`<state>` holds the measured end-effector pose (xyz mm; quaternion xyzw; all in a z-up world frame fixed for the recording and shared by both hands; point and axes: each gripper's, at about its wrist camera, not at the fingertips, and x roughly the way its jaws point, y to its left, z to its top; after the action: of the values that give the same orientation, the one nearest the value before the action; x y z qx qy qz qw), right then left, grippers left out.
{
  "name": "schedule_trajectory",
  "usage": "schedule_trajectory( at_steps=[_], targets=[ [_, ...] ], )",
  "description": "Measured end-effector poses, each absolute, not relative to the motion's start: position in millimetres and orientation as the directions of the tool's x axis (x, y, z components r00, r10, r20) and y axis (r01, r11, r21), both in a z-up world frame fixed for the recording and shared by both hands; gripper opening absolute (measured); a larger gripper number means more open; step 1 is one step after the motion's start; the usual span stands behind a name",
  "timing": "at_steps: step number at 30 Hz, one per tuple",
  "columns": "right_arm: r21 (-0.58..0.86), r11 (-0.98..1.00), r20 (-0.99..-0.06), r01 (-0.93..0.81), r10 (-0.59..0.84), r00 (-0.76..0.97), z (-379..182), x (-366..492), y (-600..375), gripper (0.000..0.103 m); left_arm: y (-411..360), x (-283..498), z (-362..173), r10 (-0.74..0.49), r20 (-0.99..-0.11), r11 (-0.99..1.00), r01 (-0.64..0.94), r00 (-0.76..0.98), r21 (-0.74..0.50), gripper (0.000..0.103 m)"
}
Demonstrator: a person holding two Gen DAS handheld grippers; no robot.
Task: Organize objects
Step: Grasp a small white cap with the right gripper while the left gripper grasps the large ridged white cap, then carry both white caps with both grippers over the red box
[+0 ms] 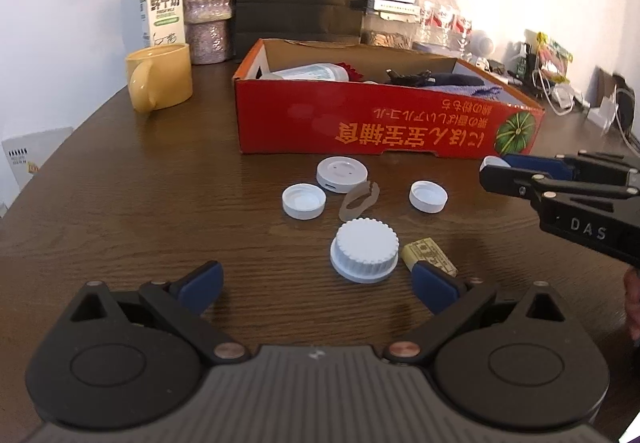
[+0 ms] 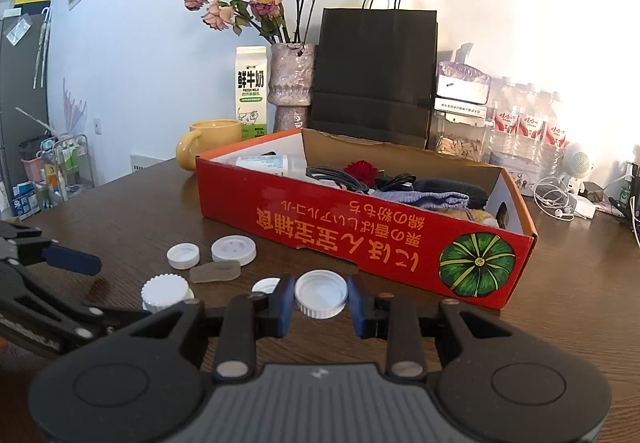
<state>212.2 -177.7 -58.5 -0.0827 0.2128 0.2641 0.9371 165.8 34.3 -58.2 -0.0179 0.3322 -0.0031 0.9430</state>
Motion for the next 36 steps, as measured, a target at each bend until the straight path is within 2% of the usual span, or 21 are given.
schedule_trajectory(
  at_steps=[10,11,14,29,36],
  targets=[
    [-0.042,0.842,-0.444,-0.537,0.466,0.765,-58.8,211.2,-177.6,0.027,23.4,182.1,-59.7,-0.015,-0.634,1.0,0.025,0.773,0.006,0.08],
    [-0.041,0.842,-0.445,-0.538,0.467,0.764,-58.8,211.3,-177.6,0.027,22.2,183.1,-59.4,-0.019,-0.631,0.999,0.031,0.776,0.008,0.073],
    [-0.041,0.841,-0.445,-0.539,0.467,0.764,-58.7,211.3,-177.3,0.027,17.1,184.6,-57.4,-0.046,-0.618,0.998,0.062,0.785,0.005,0.042],
    [-0.04,0.841,-0.444,-0.54,0.469,0.764,-58.7,210.4,-177.5,0.027,14.6,179.2,-45.3,-0.06,-0.562,0.998,0.06,0.825,-0.02,0.041],
    [-0.048,0.842,-0.42,-0.538,0.472,0.775,-55.9,210.8,-177.2,0.027,14.1,182.8,-25.1,-0.075,-0.497,0.997,0.057,0.864,-0.05,0.041]
  ],
)
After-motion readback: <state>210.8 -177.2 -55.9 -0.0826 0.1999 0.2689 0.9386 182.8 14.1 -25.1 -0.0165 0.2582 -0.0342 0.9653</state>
